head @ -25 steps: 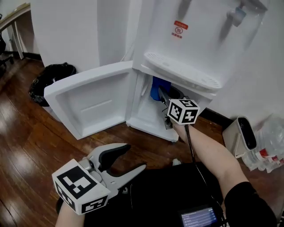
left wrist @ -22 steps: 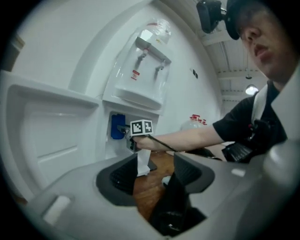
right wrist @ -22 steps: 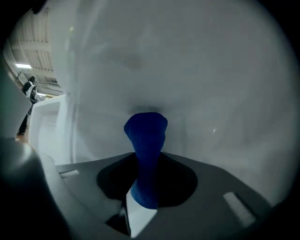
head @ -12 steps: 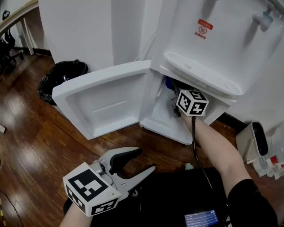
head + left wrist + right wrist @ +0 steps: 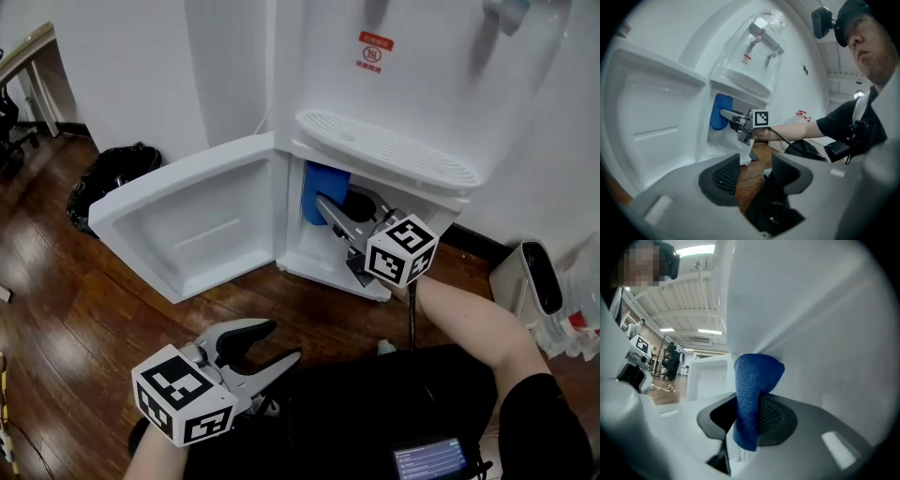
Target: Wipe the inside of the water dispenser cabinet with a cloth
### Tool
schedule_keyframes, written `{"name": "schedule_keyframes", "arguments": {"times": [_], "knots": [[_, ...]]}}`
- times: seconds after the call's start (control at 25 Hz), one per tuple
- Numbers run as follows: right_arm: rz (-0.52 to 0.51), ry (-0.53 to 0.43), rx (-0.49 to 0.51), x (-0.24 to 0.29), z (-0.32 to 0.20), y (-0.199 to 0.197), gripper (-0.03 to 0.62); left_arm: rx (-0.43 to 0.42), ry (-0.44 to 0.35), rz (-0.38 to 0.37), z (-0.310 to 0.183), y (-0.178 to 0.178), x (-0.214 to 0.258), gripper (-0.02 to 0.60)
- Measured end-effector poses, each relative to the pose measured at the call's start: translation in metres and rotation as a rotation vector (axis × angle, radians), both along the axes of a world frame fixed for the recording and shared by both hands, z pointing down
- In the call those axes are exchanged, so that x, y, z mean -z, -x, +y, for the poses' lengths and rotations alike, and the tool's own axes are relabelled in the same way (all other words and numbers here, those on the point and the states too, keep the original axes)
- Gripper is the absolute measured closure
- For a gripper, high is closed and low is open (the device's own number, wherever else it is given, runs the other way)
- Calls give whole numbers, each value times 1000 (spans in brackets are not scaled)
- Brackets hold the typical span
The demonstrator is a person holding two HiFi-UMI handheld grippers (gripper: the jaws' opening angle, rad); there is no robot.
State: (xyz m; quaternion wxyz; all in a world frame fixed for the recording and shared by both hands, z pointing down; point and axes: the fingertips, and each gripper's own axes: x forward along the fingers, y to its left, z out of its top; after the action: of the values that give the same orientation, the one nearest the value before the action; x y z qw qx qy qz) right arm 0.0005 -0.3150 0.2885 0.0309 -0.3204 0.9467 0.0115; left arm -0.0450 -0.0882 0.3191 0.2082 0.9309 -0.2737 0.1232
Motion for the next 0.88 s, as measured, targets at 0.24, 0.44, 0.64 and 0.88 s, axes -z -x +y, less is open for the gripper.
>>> {"name": "schedule_keyframes", "arguments": {"times": [0.24, 0.44, 0.64, 0.88], "knots": [[40, 98, -270, -36, -41, -42, 490, -1, -46, -12, 1, 1, 17, 370], [192, 93, -562, -85, -111, -70, 490, -6, -71, -17, 5, -1, 21, 371], [210, 57, -482, -83, -124, -45, 490, -28, -125, -35, 2, 5, 23, 371], [245, -31, -205, -67, -64, -15, 491, -43, -144, -31, 7, 0, 28, 376]]}}
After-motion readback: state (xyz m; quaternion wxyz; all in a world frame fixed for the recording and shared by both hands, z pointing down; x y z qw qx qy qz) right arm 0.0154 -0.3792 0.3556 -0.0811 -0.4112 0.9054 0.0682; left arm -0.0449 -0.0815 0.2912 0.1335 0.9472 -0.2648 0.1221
